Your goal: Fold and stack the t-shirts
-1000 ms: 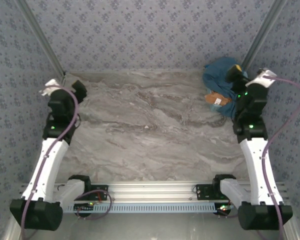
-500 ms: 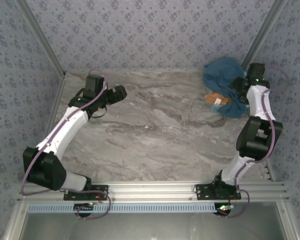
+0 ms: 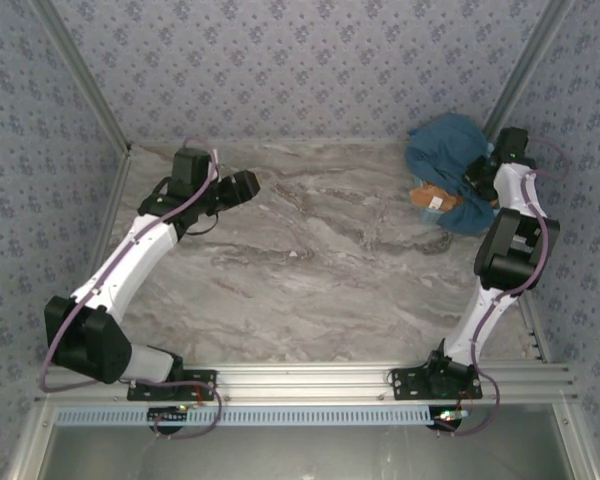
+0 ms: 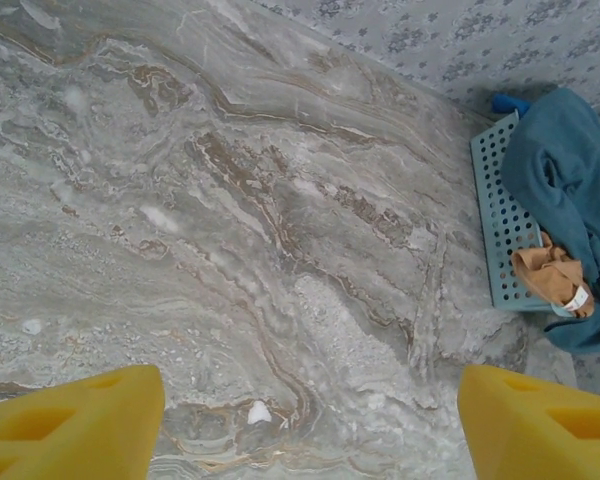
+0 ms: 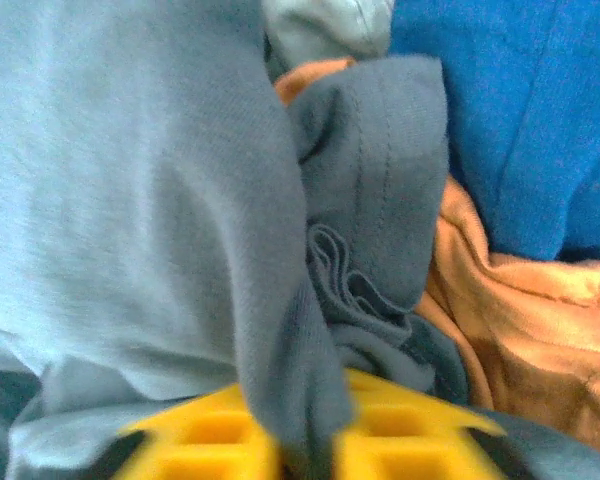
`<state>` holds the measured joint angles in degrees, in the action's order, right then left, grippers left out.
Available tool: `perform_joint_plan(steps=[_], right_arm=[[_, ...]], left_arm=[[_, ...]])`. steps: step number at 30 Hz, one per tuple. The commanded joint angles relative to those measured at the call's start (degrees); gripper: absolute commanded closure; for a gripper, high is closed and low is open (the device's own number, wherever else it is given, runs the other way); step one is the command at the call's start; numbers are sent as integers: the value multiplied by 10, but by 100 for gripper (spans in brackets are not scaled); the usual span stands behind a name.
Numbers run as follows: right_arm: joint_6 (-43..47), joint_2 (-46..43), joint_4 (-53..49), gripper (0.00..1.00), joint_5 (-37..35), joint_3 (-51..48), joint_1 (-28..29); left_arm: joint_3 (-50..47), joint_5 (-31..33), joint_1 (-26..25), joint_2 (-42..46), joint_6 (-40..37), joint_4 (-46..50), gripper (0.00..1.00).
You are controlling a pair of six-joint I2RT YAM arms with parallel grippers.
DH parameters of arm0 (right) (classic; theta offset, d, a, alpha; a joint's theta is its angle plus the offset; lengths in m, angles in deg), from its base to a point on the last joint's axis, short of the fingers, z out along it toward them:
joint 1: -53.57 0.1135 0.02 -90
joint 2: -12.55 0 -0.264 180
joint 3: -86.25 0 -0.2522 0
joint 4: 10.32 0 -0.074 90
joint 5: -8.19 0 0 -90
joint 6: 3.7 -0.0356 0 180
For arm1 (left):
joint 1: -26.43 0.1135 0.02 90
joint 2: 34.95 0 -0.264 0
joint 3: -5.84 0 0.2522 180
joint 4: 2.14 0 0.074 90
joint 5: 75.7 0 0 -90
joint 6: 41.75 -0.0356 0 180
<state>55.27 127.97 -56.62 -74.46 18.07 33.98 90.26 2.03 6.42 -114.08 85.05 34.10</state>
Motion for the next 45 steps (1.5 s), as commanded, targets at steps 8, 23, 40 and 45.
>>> perform_joint_plan(steps=[8, 23, 40, 45], right_arm=[[-27, -142, 66, 100, -63, -60, 31], [13, -290, 153, 100, -38, 34, 272], [-46, -184, 199, 100, 55, -148, 583], [-35, -294, 138, 100, 17, -268, 541]], left_arm=[[-9, -27, -3, 35, 12, -29, 26], [38, 66, -4, 36, 12, 31, 28], [-7, 164, 34, 137, 56, 205, 27], [-35, 140, 44, 152, 69, 235, 27]])
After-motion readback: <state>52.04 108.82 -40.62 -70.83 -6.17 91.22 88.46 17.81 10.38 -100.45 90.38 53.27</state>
